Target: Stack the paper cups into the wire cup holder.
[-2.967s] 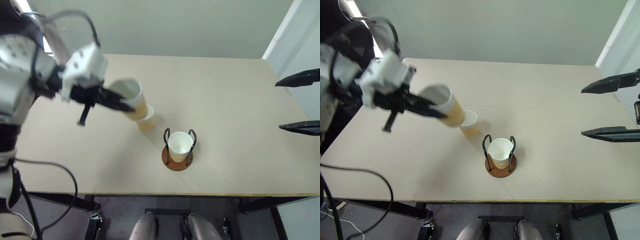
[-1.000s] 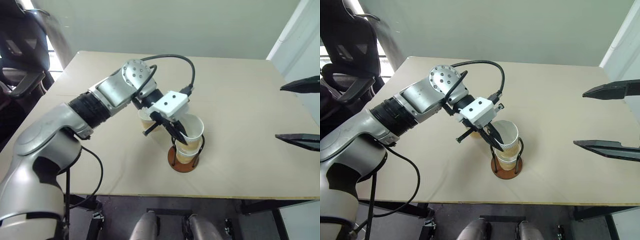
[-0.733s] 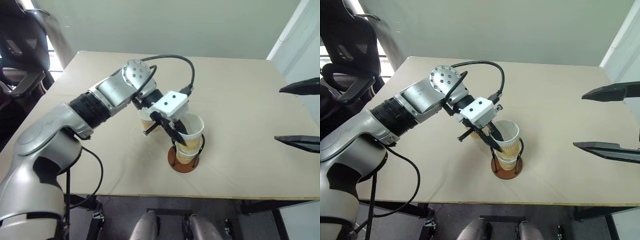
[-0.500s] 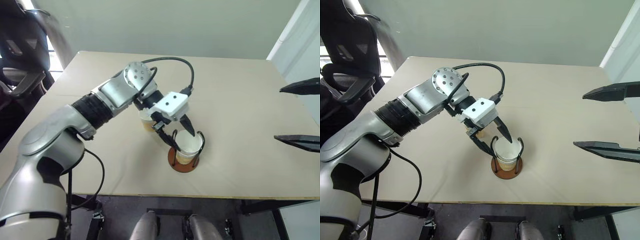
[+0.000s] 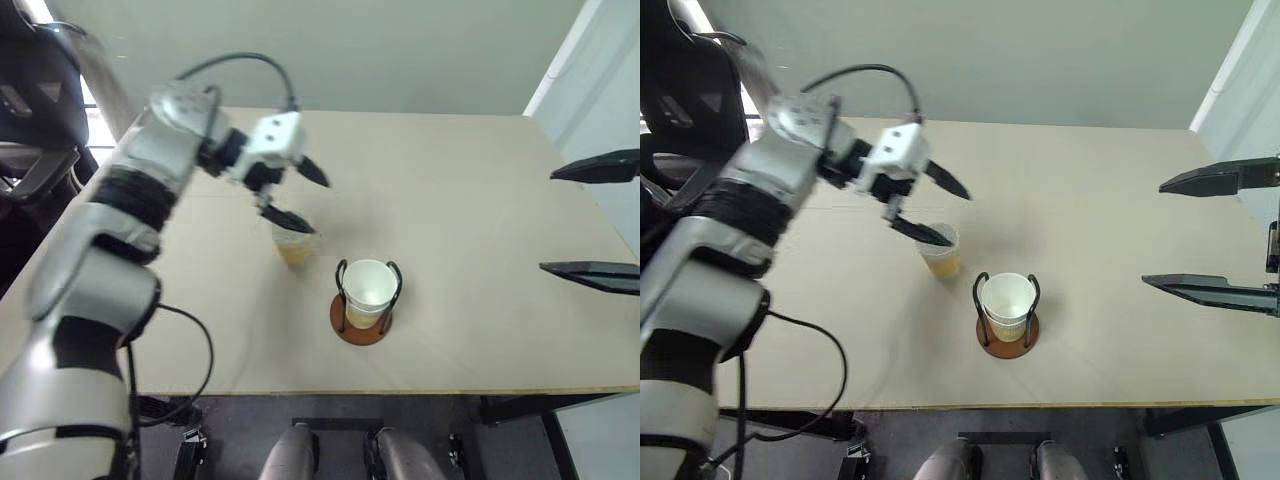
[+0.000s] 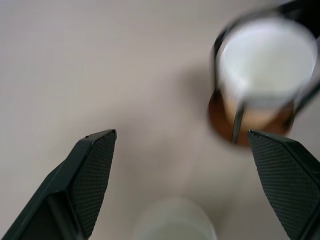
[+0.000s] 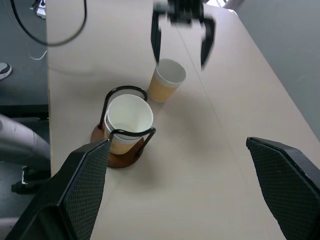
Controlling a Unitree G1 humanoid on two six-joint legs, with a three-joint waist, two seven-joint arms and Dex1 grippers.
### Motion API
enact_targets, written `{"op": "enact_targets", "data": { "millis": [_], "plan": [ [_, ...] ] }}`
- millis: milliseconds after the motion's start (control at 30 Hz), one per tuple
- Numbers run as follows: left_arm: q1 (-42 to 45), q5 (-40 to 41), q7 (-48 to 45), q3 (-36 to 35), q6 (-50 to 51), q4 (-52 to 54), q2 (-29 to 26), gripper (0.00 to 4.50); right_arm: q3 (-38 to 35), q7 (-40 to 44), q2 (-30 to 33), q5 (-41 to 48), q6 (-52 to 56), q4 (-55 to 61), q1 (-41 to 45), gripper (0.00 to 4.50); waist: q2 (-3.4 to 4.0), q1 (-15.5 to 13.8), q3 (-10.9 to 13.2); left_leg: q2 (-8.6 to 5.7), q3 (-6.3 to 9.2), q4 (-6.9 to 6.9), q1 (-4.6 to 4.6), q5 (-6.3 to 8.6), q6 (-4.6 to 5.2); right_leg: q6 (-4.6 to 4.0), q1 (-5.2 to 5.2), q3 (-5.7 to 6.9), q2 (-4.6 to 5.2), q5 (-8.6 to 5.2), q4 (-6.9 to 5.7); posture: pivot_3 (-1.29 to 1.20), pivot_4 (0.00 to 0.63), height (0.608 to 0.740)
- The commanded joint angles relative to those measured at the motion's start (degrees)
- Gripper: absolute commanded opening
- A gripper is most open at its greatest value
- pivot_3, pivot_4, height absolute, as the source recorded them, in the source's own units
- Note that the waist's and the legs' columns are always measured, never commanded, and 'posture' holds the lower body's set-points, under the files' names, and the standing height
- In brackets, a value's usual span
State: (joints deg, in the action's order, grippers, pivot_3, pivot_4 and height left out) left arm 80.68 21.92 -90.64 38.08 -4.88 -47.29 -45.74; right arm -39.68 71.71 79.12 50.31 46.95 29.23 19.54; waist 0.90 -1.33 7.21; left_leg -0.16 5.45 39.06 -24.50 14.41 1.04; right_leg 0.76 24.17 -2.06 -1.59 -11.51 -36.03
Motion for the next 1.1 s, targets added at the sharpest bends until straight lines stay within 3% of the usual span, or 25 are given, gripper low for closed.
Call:
{"op": "enact_targets", "data": {
  "millis": [33, 167, 367, 833, 967, 1100],
  "plan": [
    [-2.2, 0.2, -1.9, -2.9, 4.0, 4.0, -1.8, 4.48, 2.5, -0.3, 0.0, -1.1, -3.7, -1.7, 1.4, 4.5, 0.07, -0.4, 0.0, -0.01, 0.0, 0.03, 0.02, 0.0, 0.01, 0.02, -0.02, -0.07, 0.01, -0.01, 0.0, 0.0, 0.15, 0.74],
    [-6.5, 1.0, -1.9, -3.8, 8.6, 9.9, -4.5, 4.48, 5.8, 0.1, 0.3, -1.6, -6.4, -3.6, 3.2, 4.5, 0.06, -1.4, 0.0, -0.16, 0.06, 0.14, -0.1, -0.04, 0.11, 0.08, -0.01, -0.14, 0.11, -0.02, 0.01, 0.0, 0.15, 0.74],
    [-11.1, -2.9, -1.9, -9.4, 8.0, 8.9, 0.9, 4.48, 8.3, 0.3, 0.7, -1.7, -7.7, -4.6, 4.9, 4.5, 0.05, -1.5, 0.0, -0.28, -0.09, 0.19, -0.08, -0.08, 0.2, 0.14, -0.04, -0.11, 0.32, 0.06, -0.02, 0.0, 0.15, 0.74],
    [-10.1, -18.4, 0.6, -13.4, -3.7, -8.9, 12.1, 4.48, 5.0, 1.7, 1.8, -2.1, -5.2, -3.6, 4.2, 4.5, 0.06, -1.3, 0.0, -0.27, -0.24, 0.13, 0.0, -0.06, 0.36, 0.13, -0.02, -0.12, 0.41, 0.14, -0.05, 0.0, 0.15, 0.74],
    [-9.9, -21.5, 1.2, -14.2, -6.1, -11.1, 13.3, 3.58, 3.8, 1.9, 1.8, -2.3, -4.3, -3.2, 3.7, 4.5, 0.06, -1.3, 0.0, -0.27, -0.25, 0.13, -0.02, -0.05, 0.37, 0.14, -0.02, -0.12, 0.42, 0.14, -0.02, 0.0, 0.15, 0.74],
    [-9.3, -23.4, 2.0, -15.4, -7.7, -13.0, 13.9, 2.08, 3.2, 1.7, 1.5, -2.4, -3.9, -2.8, 3.3, 4.5, 0.05, -1.3, 0.0, -0.27, -0.26, 0.12, -0.01, -0.06, 0.37, 0.15, -0.02, -0.12, 0.42, 0.14, -0.02, 0.0, 0.15, 0.74]
  ]
}}
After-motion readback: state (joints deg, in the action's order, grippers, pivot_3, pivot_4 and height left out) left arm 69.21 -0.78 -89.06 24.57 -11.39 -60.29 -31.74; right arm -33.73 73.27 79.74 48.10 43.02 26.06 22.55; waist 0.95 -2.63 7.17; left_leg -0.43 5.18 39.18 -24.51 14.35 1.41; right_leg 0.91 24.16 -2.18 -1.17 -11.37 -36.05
